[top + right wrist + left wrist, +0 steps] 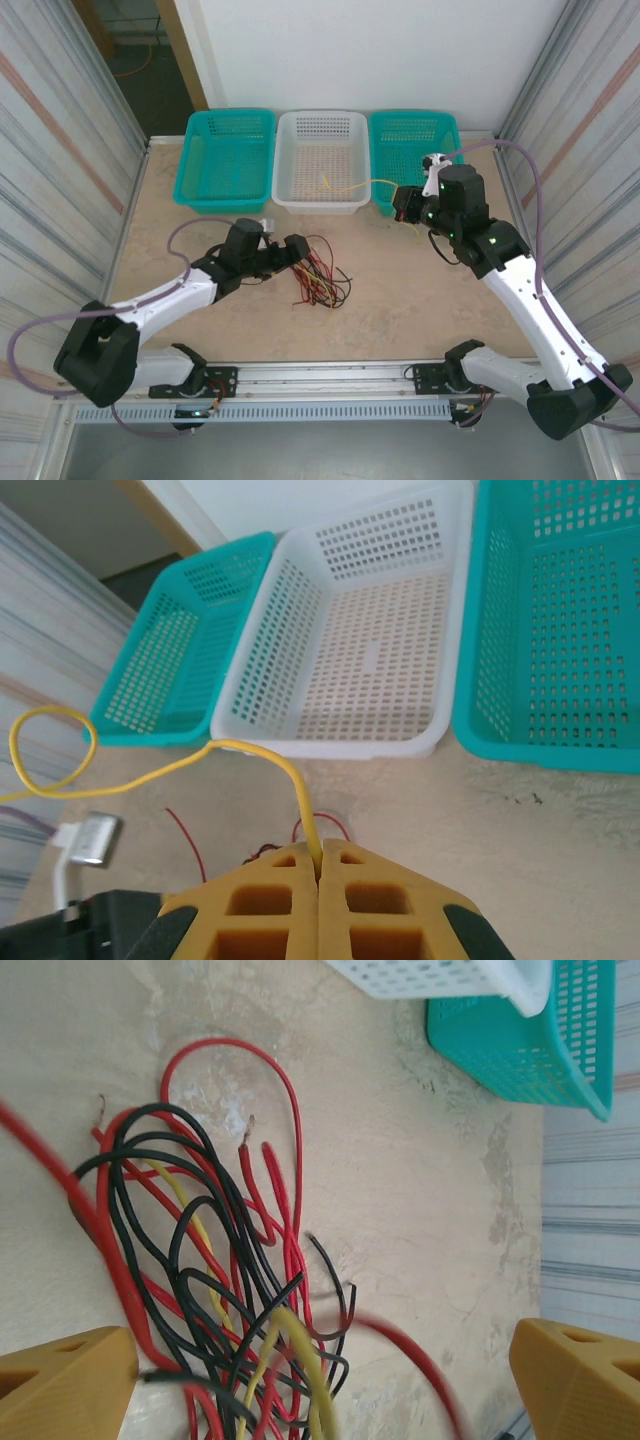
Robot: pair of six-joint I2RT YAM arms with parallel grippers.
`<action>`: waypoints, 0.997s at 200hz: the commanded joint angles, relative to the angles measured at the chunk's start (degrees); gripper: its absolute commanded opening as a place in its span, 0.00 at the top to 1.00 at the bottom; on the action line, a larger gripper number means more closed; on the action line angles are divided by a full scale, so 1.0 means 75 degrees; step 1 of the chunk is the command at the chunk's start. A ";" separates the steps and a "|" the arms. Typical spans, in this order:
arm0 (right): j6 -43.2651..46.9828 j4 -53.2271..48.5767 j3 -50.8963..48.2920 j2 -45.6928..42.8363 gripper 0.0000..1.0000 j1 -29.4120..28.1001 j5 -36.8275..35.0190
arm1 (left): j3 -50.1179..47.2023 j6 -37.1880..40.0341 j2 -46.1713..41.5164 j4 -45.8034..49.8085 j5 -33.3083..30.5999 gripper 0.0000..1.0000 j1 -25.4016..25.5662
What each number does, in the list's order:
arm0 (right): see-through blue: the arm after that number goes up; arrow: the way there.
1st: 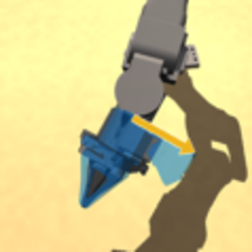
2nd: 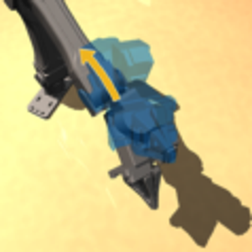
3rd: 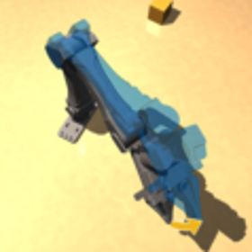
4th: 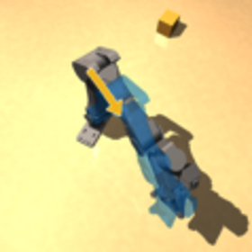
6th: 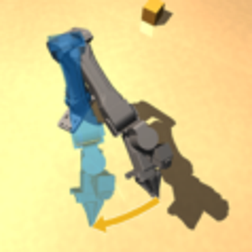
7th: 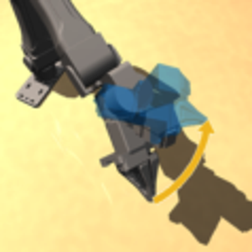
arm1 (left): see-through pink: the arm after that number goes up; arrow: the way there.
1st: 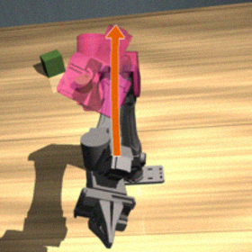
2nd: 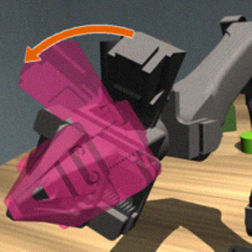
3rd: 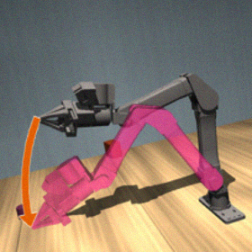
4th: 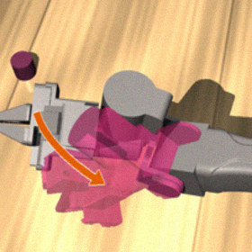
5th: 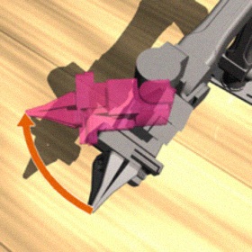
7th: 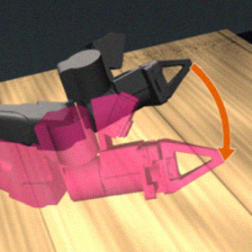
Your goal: Untangle the cables
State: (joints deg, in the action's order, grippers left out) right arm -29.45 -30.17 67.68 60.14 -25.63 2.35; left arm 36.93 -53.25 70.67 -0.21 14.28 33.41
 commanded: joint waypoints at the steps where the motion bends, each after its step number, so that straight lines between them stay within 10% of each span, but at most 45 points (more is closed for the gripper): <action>1: 0.0177 -0.0076 0.0312 0.0082 1.00 -0.0109 -0.0519 | 0.0562 0.0782 -0.0898 0.2182 -0.1483 0.04 0.0022; 47: 0.0177 0.0032 0.0473 0.0362 1.00 -0.0240 -0.0493 | 0.1602 0.1955 -0.1899 0.4947 -0.3306 0.06 -0.0296; 86: 0.0274 0.0059 0.0629 0.0742 1.00 -0.0829 -0.0912 | 0.2668 0.2077 -0.2369 0.3893 0.0573 0.22 -0.1705; 126: 0.0573 -0.0021 0.1021 0.1300 1.00 -0.1602 -0.1307 | 0.4135 0.2074 -0.1426 0.2908 0.2553 0.19 -0.1724; 199: 0.1491 -0.0423 0.1926 0.2098 1.00 -0.2522 -0.1479 | 0.5248 0.3523 -0.0073 0.4972 0.2648 0.33 -0.1770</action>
State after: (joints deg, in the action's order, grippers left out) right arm -22.17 -31.14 78.91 74.22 -43.22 -6.33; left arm 73.71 -32.27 69.19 28.36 33.45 20.62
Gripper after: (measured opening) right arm 0.062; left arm 0.710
